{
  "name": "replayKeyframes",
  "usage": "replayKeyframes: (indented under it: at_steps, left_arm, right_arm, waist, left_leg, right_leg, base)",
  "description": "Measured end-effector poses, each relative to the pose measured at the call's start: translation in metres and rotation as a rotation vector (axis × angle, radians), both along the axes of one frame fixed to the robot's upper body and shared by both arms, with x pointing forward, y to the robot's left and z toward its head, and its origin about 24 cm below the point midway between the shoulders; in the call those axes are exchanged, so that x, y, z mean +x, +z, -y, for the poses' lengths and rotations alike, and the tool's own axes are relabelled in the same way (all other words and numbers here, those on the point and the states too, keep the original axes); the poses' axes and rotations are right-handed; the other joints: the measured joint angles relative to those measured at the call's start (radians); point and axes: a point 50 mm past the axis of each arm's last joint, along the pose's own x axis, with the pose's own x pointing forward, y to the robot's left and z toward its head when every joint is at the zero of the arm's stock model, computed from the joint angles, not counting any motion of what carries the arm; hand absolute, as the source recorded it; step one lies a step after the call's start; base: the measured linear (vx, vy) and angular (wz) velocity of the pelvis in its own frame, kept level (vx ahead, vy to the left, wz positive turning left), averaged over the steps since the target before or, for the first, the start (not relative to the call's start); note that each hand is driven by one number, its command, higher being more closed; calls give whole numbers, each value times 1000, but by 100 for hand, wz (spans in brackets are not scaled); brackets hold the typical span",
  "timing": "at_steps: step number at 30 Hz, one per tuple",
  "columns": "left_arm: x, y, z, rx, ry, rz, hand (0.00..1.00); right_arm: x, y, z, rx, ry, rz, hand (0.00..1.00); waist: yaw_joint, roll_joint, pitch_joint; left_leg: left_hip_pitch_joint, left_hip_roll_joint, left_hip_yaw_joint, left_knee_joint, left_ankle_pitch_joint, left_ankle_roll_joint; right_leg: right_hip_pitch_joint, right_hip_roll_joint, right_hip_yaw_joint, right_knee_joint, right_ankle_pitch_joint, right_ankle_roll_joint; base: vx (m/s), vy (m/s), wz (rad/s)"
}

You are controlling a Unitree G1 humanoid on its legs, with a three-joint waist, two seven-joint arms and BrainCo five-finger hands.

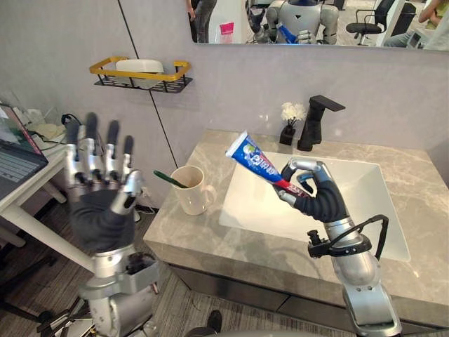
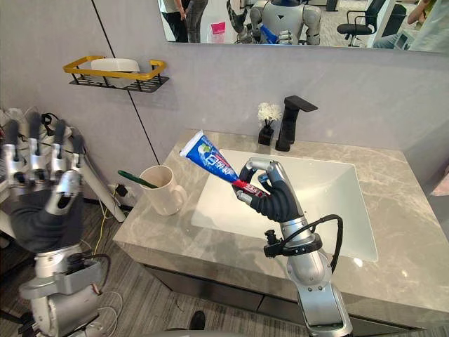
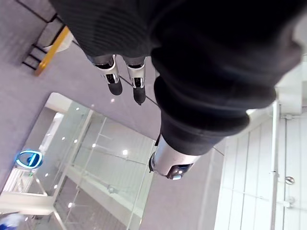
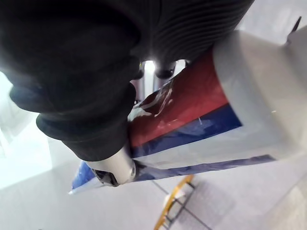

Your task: Organize washtable

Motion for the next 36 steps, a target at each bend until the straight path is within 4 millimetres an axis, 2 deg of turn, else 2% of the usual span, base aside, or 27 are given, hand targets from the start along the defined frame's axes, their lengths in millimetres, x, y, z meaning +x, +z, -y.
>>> replayKeyframes:
  at_steps: [6,10,15,20,30,36]
  left_arm:
    - [14,-31,24,-122,-212,-174,0]
    - [17,-38,36,-139,-300,-208,0]
    - [23,-39,47,-157,-409,-209,0]
    - [28,-31,53,-122,-464,-162,0]
    - [34,-21,59,-114,-528,-114,0]
    - [39,-12,63,-86,-553,-68,0]
  right_arm:
    - [3,7,-5,64,17,38,100]
    - [3,6,-7,84,33,31,100]
    - [4,9,-9,112,59,34,100]
    - [6,9,-17,135,138,14,100]
    - [10,0,-25,123,231,-57,100]
    - [15,2,-34,96,310,-64,100]
  waist:
    - [-2,1,-9]
    - [-2,4,-15]
    - [-4,8,-17]
    - [-5,6,-16]
    - [-6,1,-14]
    - [-10,-6,-10]
  left_leg:
    - [3,2,14,0,1,-1]
    - [7,3,18,0,1,-1]
    - [11,4,22,0,1,-1]
    - [12,4,26,0,1,-1]
    - [13,5,30,0,1,-1]
    - [13,5,32,0,1,-1]
  right_leg:
    - [-4,-1,19,1,1,1]
    - [-4,-1,20,1,1,1]
    - [-4,-1,24,4,1,0]
    - [-4,-2,27,2,3,1]
    - [-4,-1,30,-2,7,1]
    - [-5,-1,33,-3,10,1]
  base:
    - [-9,-13,-6]
    - [-8,-13,-3]
    - [-26,-9,-3]
    - [0,0,0]
    - [0,0,0]
    - [0,0,0]
